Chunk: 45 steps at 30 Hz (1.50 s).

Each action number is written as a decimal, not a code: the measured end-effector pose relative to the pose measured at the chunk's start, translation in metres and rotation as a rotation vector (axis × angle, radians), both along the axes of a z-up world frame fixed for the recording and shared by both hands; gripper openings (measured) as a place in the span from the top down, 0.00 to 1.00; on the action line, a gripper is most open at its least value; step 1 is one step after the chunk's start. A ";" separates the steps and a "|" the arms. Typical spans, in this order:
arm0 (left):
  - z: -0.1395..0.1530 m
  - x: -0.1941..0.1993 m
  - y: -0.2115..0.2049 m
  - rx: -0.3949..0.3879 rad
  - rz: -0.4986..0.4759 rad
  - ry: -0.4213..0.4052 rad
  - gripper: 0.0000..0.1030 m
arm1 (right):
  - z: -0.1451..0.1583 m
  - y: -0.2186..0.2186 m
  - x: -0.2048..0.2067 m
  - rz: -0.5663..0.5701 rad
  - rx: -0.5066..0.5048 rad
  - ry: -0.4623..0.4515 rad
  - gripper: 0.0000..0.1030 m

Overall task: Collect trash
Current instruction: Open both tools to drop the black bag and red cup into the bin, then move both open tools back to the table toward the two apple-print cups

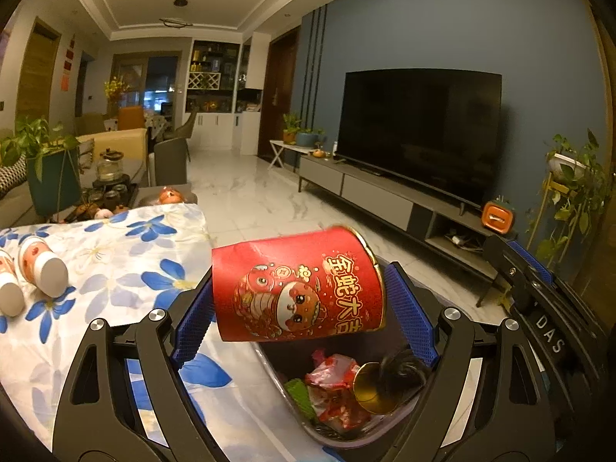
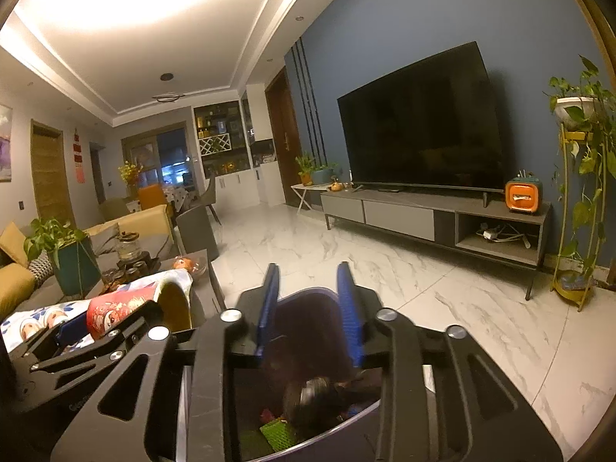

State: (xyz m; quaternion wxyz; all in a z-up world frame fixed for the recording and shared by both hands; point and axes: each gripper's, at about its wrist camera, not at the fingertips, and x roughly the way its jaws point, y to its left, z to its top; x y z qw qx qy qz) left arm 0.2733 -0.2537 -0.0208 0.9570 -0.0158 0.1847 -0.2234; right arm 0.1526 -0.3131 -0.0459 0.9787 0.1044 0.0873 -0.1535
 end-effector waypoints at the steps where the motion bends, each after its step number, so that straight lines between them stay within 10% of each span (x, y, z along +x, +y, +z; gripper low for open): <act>1: -0.002 0.001 -0.001 0.006 0.000 0.003 0.18 | 0.000 -0.001 -0.001 -0.004 0.005 -0.003 0.62; 15: -0.006 -0.005 0.032 -0.006 0.095 0.026 0.06 | 0.002 0.007 -0.015 0.002 0.022 -0.021 0.33; 45: -0.014 -0.034 0.215 0.007 0.539 0.064 0.06 | -0.004 0.140 0.023 0.304 -0.006 0.023 0.29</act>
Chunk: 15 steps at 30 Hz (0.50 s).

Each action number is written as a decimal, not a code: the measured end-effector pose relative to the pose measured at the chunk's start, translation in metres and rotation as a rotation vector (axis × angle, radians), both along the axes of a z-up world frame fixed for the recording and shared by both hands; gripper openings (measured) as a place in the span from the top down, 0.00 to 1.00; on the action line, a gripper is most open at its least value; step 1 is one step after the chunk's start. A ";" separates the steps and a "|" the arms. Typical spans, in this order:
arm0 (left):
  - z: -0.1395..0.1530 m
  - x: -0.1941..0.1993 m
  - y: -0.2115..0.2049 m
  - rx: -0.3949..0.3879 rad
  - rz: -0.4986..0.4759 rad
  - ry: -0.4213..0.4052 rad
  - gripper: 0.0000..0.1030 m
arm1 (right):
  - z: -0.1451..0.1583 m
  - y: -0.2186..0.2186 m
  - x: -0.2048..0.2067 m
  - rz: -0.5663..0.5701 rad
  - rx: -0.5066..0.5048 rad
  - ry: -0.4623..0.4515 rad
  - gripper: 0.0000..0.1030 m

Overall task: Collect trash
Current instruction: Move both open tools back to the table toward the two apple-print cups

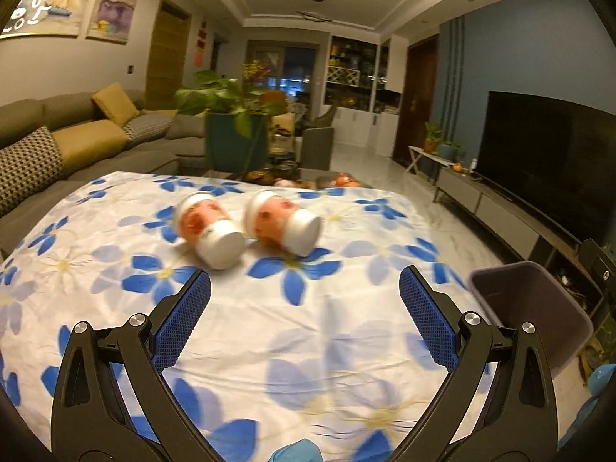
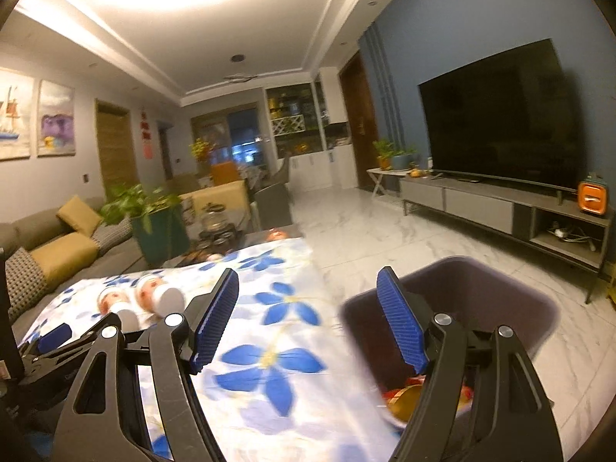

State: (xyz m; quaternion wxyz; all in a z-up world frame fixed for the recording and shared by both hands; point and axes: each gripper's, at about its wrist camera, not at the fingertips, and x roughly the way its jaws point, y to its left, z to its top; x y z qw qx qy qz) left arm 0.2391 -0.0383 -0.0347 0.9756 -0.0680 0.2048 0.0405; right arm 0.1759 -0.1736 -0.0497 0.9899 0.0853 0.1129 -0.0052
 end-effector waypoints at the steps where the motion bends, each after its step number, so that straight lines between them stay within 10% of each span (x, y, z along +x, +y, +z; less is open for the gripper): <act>1: 0.000 0.000 0.008 -0.001 0.013 0.000 0.06 | 0.000 0.009 0.005 0.018 -0.004 0.001 0.29; 15: 0.006 0.009 0.079 0.004 0.155 -0.019 0.06 | -0.005 0.098 0.085 0.206 -0.079 0.067 0.29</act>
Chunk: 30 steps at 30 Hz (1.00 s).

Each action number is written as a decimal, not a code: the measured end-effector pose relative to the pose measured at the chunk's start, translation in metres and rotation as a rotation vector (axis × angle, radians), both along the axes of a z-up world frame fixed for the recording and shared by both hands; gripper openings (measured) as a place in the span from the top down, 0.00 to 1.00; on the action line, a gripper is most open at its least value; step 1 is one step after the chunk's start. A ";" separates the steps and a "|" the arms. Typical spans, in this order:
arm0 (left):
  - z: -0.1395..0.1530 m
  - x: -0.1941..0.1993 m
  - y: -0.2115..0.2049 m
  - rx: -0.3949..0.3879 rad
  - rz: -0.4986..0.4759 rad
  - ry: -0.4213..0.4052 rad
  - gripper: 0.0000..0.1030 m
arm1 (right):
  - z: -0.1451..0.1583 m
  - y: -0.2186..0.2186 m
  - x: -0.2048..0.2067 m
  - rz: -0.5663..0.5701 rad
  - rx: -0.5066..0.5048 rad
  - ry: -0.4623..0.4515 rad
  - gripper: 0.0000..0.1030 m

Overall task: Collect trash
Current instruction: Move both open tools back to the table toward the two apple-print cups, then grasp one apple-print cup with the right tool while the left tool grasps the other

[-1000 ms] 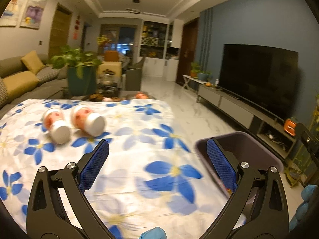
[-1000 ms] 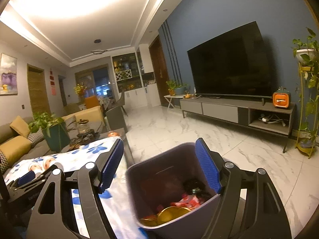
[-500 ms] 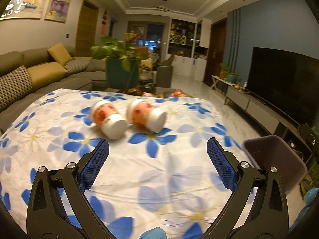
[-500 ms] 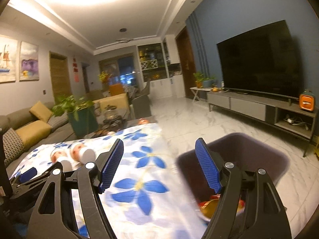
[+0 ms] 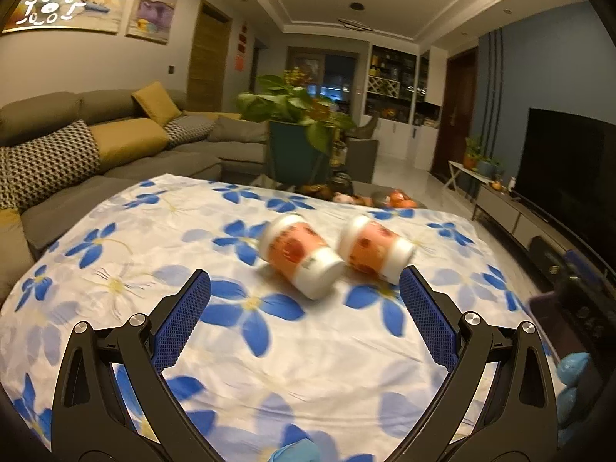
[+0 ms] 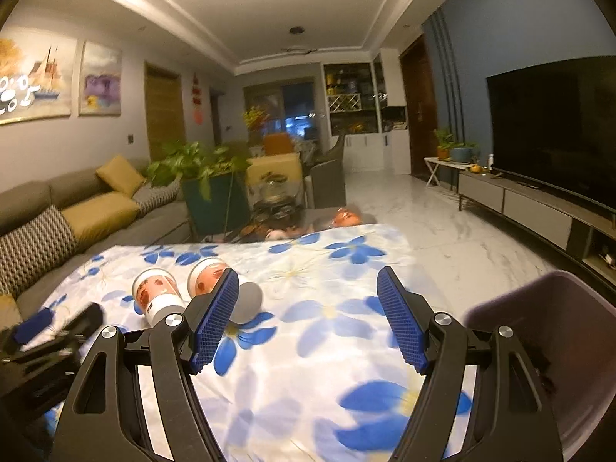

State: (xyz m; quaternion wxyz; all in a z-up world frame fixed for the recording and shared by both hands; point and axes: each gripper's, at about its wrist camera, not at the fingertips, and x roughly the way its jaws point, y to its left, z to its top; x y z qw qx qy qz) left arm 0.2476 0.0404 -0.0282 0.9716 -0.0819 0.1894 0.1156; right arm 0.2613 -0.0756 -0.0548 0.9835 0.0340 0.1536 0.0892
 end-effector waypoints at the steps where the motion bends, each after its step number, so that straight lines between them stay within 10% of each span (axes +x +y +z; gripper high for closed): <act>1: 0.000 0.000 0.007 0.001 0.017 -0.003 0.06 | -0.004 0.005 0.006 0.013 -0.008 0.006 0.29; 14: 0.001 0.012 0.048 -0.009 0.084 -0.019 0.06 | -0.025 0.066 0.100 0.160 -0.028 0.207 0.29; 30: -0.003 0.018 0.059 -0.021 0.080 -0.009 0.06 | -0.050 0.105 0.120 0.268 -0.145 0.322 0.38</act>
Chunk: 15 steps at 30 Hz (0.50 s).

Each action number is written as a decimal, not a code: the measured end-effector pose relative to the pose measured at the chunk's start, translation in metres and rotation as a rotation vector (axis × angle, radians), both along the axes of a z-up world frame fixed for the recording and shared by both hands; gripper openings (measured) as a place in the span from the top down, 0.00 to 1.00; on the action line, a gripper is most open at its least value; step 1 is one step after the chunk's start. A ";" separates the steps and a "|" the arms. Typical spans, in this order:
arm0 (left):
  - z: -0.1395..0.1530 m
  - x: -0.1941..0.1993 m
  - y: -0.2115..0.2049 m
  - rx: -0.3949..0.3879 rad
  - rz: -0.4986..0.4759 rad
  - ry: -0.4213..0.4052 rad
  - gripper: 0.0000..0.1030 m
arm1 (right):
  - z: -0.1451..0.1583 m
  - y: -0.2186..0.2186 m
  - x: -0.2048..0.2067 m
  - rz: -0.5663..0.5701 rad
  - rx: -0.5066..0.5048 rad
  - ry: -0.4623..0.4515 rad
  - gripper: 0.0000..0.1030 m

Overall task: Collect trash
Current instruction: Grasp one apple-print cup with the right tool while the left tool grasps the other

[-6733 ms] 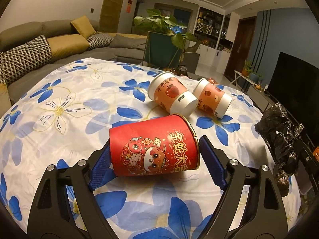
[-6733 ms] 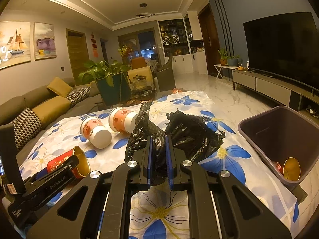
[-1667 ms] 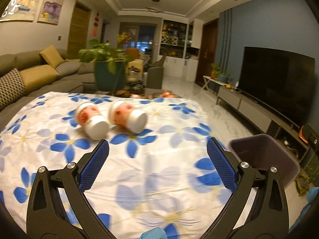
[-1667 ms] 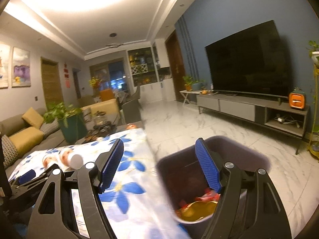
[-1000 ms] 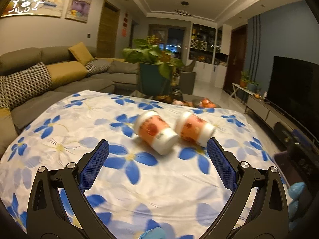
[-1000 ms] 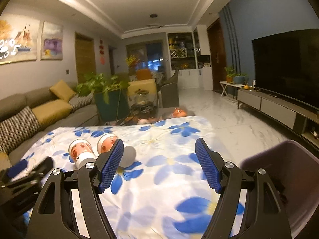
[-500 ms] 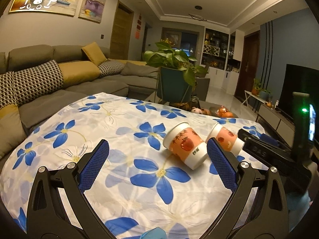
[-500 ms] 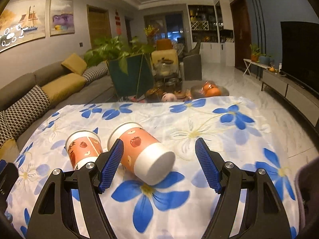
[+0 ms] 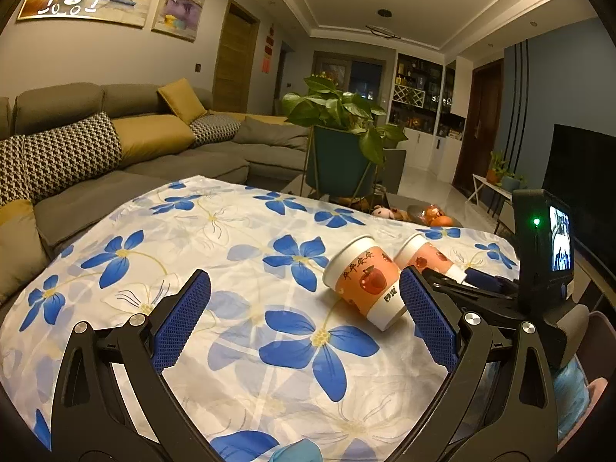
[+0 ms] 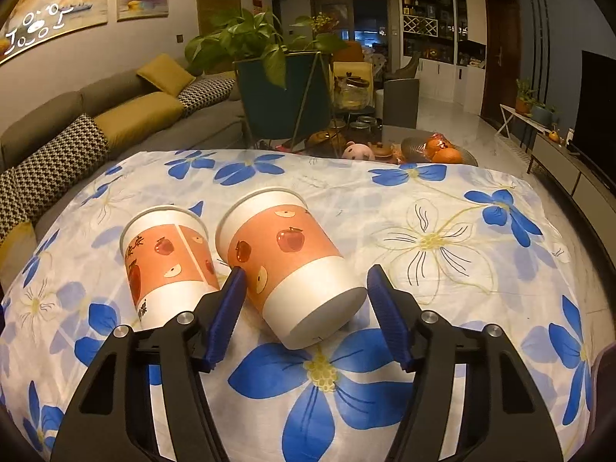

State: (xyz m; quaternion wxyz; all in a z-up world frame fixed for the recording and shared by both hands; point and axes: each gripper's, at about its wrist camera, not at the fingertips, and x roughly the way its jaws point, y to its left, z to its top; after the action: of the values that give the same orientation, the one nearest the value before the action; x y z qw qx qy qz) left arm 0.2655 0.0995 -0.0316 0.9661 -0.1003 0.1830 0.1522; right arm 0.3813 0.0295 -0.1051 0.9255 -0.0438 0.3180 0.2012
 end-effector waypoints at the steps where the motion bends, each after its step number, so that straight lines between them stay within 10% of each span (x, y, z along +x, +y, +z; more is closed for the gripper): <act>1: 0.000 0.000 0.000 -0.005 0.000 0.003 0.06 | 0.000 0.000 0.000 0.005 0.002 0.002 0.39; 15: -0.011 0.009 0.000 -0.017 -0.001 0.042 0.06 | 0.001 0.001 0.000 0.033 0.021 0.019 0.50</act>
State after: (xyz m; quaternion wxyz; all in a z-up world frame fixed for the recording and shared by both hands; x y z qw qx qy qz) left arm 0.2748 0.0994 -0.0429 0.9612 -0.1052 0.2046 0.1520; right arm 0.3810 0.0307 -0.1045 0.9193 -0.0375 0.3241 0.2203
